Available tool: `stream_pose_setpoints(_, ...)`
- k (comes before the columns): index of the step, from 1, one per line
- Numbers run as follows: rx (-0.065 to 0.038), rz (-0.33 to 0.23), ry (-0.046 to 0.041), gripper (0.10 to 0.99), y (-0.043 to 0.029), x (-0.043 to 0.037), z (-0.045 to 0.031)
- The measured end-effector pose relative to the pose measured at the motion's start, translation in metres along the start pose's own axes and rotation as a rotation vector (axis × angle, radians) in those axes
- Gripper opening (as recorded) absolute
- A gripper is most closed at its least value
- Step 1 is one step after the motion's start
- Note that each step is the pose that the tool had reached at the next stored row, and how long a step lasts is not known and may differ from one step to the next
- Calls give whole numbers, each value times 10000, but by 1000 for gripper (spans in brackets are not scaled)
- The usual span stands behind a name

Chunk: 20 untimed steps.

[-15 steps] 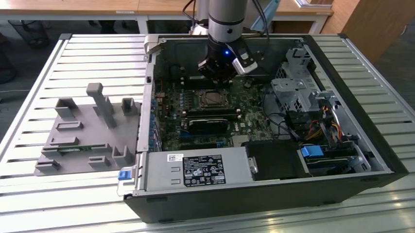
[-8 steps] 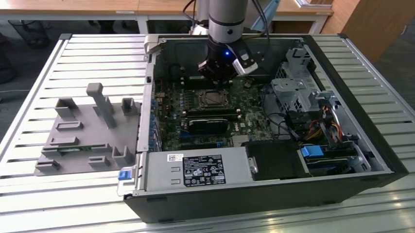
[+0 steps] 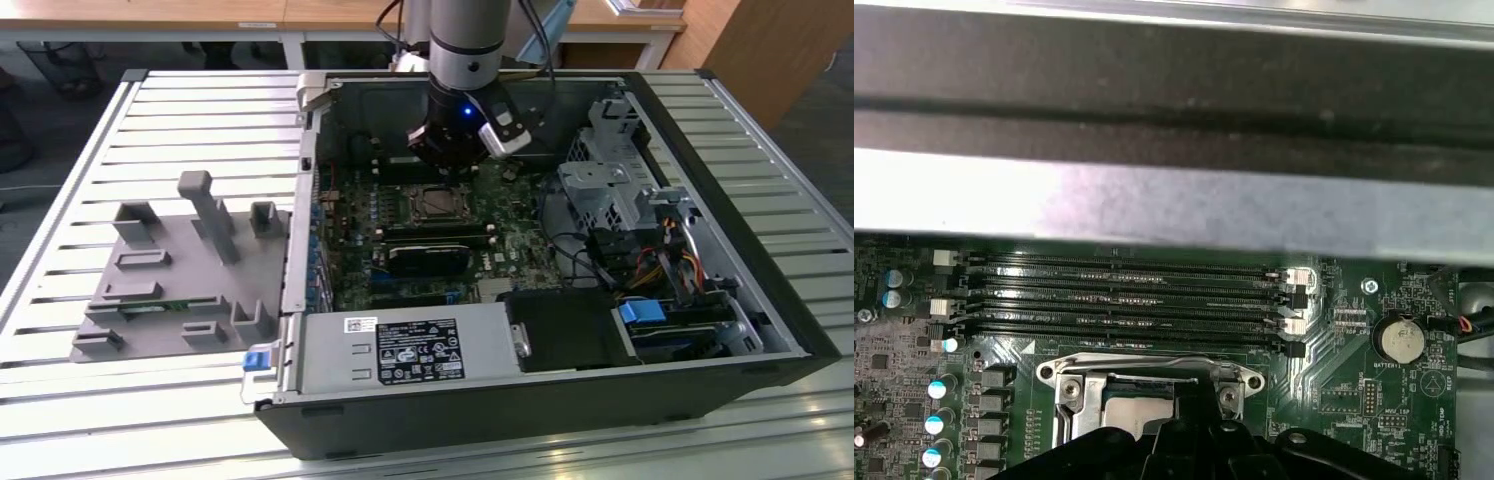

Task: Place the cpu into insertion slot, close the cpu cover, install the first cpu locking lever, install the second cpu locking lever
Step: 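Install the second cpu locking lever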

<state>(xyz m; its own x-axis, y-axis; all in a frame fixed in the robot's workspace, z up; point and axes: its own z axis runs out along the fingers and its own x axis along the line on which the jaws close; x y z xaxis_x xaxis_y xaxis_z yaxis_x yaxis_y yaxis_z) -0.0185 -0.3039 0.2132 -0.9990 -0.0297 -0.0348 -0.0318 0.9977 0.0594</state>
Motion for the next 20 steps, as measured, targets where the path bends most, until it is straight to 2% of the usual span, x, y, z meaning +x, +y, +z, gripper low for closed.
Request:
stream_pose_setpoints(3, -2, 1, -1, 106, 2, -1, -28)
stream_pose_setpoints(10, -1, 1, -1, 106, 9, -5, -151)
stream_pose_setpoints(14, -2, 0, -1, 106, -10, -5, -157)
stream_pose_setpoints(20, -2, 0, -1, 106, -95, -2, -162)
